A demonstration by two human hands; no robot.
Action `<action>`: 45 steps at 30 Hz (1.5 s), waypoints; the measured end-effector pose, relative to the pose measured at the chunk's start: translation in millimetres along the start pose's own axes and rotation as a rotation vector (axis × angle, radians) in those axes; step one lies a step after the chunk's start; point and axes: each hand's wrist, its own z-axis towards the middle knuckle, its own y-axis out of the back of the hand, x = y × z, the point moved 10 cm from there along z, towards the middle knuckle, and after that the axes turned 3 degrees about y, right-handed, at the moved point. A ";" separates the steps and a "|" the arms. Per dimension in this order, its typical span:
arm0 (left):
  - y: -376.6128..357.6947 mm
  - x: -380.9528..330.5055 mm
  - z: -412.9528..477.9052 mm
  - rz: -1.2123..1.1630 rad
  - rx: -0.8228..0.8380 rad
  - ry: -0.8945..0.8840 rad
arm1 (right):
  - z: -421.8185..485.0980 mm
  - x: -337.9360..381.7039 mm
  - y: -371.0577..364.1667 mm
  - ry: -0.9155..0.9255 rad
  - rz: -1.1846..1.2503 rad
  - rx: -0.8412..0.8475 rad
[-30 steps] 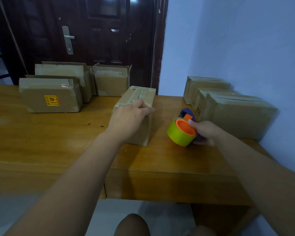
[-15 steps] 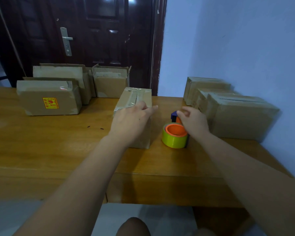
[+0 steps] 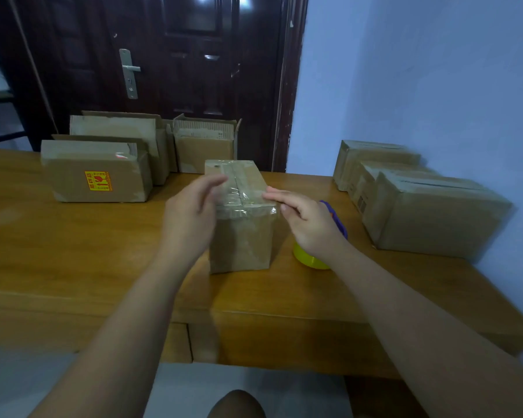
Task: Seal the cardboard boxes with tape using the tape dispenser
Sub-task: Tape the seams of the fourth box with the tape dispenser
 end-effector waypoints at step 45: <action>-20.7 40.4 -15.0 -0.280 -0.046 -0.160 | -12.4 -8.3 -17.9 0.034 0.102 -0.277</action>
